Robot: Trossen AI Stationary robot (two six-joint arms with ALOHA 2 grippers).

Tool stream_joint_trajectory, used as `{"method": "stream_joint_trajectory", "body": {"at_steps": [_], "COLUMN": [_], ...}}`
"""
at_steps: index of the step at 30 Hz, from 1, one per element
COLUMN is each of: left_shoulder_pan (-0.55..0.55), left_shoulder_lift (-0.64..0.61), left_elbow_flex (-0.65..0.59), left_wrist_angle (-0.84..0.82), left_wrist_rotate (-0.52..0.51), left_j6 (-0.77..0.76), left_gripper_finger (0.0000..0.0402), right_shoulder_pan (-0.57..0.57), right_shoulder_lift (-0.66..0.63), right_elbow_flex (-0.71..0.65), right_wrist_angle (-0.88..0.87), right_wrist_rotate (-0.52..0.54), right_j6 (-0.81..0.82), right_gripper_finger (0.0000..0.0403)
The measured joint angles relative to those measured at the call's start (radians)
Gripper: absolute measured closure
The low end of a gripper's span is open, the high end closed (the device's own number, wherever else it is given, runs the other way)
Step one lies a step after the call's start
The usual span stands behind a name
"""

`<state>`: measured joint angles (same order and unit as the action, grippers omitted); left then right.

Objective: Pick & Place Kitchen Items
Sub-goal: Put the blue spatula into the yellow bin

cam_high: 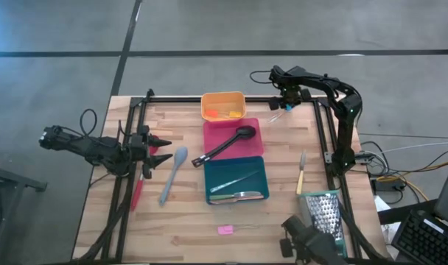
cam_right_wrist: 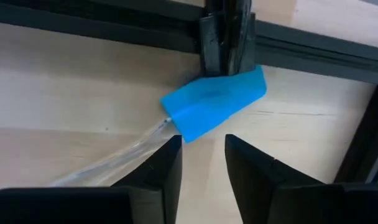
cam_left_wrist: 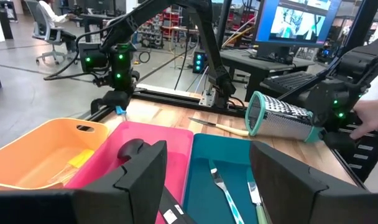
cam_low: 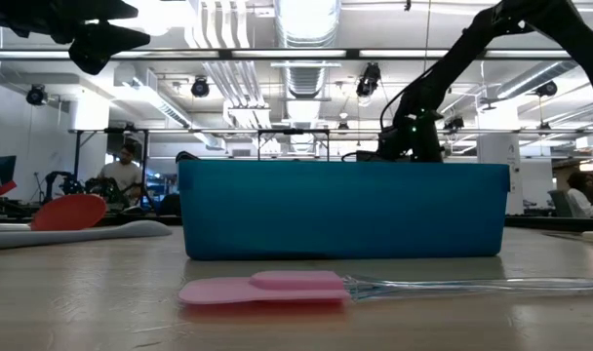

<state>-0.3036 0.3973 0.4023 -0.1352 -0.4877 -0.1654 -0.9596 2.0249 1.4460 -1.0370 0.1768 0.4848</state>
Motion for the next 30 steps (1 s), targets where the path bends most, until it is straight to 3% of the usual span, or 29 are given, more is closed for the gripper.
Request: {"method": "stream_joint_trajectory", "body": {"at_steps": [4, 9, 16, 22, 30], "left_shoulder_pan": [0.000, 0.000, 0.000, 0.001, 0.001], "left_shoulder_lift": [0.000, 0.000, -0.002, -0.003, -0.002], "left_elbow_flex": [0.000, 0.000, 0.000, 0.002, 0.002], "left_wrist_angle": [0.007, 0.070, 0.177, 0.325, 0.534], "left_wrist_rotate": [0.000, 0.000, -0.092, -0.258, -0.264], "left_j6": [-0.028, -0.046, 0.068, 0.357, 0.662], "left_gripper_finger": [0.0168, 0.0168, 0.0168, 0.0168, 0.0168], "right_shoulder_pan": [0.001, 0.007, 0.054, 0.030, -0.004], "right_shoulder_lift": [0.000, -0.004, -0.021, -0.019, -0.014], "right_elbow_flex": [0.007, 0.028, 0.052, 0.056, 0.051], "right_wrist_angle": [0.001, 0.004, 0.140, 0.253, 0.206], "right_wrist_rotate": [-0.047, -0.226, -0.236, -0.230, -0.231], "right_j6": [0.035, 0.117, 0.211, 0.332, 0.428], "right_gripper_finger": [0.0250, 0.0209, 0.0181, 0.0182, 0.0204]}}
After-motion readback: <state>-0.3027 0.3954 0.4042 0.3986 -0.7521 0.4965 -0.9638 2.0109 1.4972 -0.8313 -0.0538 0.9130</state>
